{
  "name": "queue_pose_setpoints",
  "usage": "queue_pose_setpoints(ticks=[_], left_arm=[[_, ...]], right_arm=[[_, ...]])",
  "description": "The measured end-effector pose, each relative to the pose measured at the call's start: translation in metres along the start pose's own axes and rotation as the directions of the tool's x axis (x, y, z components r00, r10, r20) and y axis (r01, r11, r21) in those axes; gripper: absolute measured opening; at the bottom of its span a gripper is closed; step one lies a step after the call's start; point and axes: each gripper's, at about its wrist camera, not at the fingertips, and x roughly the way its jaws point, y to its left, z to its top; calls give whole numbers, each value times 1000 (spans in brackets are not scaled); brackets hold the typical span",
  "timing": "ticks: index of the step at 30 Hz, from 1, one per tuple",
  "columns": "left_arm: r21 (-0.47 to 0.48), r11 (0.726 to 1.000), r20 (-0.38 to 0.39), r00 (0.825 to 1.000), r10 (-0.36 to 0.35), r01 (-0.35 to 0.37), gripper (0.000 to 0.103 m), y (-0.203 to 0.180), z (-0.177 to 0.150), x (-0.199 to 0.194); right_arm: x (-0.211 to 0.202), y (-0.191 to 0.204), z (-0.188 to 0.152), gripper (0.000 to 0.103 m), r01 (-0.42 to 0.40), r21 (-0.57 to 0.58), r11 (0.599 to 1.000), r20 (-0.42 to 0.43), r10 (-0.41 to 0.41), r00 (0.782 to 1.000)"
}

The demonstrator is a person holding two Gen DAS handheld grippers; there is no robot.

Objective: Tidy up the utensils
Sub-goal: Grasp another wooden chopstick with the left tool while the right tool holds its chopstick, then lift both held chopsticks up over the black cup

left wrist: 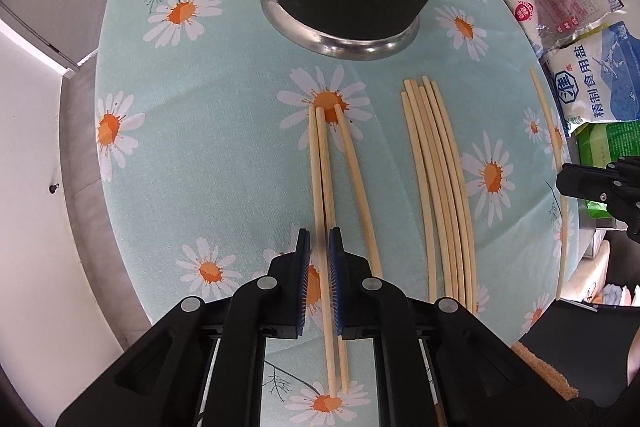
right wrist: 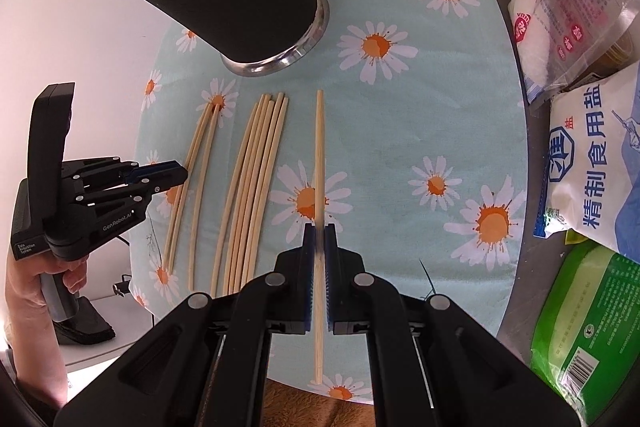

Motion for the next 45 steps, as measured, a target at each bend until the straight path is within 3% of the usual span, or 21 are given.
queue_pose_setpoints(ticks=[8, 19, 29, 30, 39, 45], left_arm=[[-27, 999, -1, 1000, -22, 22, 8, 7, -3, 0], [36, 992, -29, 992, 120, -119, 5, -12, -7, 9], [-32, 996, -41, 995, 87, -89, 4, -5, -2, 6], [-46, 995, -32, 996, 84, -86, 4, -4, -3, 4], [-122, 993, 109, 994, 10, 3, 4, 7, -33, -30], [-112, 991, 246, 969, -38, 67, 4, 12, -41, -72]], right_arm=[[2, -4, 0, 6, -1, -10, 1000, -11, 0, 1000], [10, 1, 2, 6, -12, -30, 999, -31, 11, 999], [16, 1, 6, 6, -102, -55, 993, -68, 98, 993], [13, 2, 5, 6, -127, -85, 988, -31, 125, 992], [3, 28, 4, 6, -209, -156, 965, -17, 209, 978], [-9, 37, 5, 6, -219, -124, 968, 47, 226, 973]])
